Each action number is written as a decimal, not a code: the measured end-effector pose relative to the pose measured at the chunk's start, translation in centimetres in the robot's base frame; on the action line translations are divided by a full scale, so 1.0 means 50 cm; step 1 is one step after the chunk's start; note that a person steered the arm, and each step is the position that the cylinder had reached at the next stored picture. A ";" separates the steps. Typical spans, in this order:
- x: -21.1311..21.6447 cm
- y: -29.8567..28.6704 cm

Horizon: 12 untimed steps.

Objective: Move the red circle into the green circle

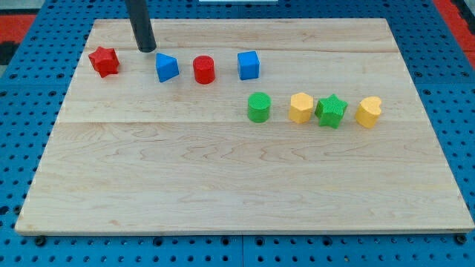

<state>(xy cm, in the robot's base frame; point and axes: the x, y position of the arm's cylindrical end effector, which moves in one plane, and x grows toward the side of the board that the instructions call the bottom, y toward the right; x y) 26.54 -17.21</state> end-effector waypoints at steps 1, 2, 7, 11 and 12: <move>-0.020 -0.095; 0.040 -0.135; 0.045 0.116; 0.133 0.257; 0.139 0.244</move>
<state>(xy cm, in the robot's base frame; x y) 33.48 -5.02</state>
